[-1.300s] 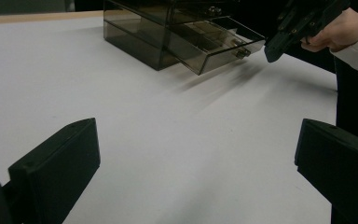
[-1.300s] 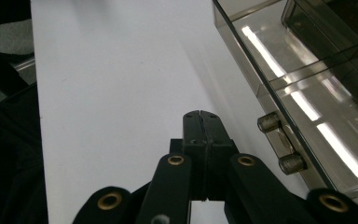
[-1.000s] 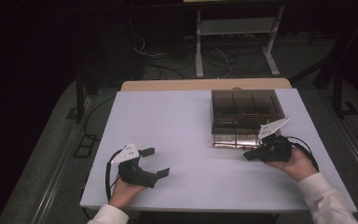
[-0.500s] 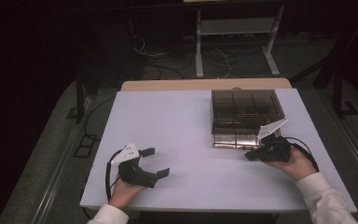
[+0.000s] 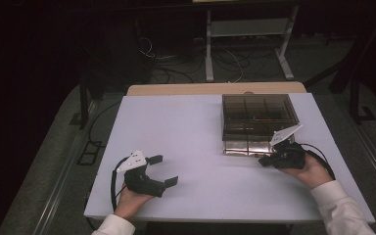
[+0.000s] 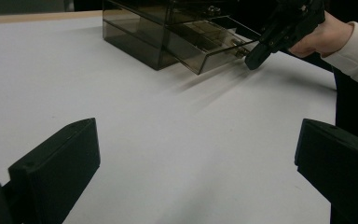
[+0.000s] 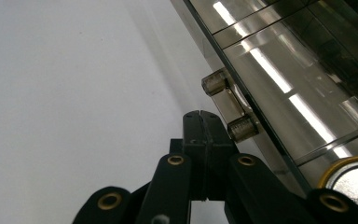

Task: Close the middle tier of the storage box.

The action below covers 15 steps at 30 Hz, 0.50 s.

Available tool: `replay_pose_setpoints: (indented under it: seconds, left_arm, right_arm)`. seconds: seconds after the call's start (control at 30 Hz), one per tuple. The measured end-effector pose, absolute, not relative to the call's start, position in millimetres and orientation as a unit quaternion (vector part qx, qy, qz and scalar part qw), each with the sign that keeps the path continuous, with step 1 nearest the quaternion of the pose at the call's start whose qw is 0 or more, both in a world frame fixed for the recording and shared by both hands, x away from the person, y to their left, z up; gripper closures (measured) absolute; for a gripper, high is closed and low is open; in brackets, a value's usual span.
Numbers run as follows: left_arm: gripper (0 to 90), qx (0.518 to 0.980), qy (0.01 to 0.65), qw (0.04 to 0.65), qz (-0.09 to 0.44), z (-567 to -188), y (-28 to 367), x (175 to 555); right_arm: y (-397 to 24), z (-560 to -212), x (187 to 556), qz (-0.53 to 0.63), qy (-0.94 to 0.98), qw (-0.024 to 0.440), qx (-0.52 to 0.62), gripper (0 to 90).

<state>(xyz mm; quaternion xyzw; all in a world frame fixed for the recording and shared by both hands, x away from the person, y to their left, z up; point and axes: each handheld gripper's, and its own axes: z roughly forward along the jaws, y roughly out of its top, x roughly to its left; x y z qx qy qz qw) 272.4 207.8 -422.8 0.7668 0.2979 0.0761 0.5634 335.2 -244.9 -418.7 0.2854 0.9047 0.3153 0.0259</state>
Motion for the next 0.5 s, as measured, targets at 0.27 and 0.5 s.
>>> replay_pose_setpoints:
  seconds: [0.27, 0.5]
  left_arm:
    - [0.0, 0.767, 0.298, 0.563, 0.076, -422.7, 207.9, 272.4]
    - [0.0, 0.767, 0.298, 0.563, 0.076, -422.9, 207.7, 272.6]
  right_arm:
    - [-246.0, -417.4, 336.1, 0.316, 0.902, 0.041, 0.291, 88.5]
    - [-246.4, -416.3, 336.7, 0.322, 0.9, 0.042, 0.291, 88.5]
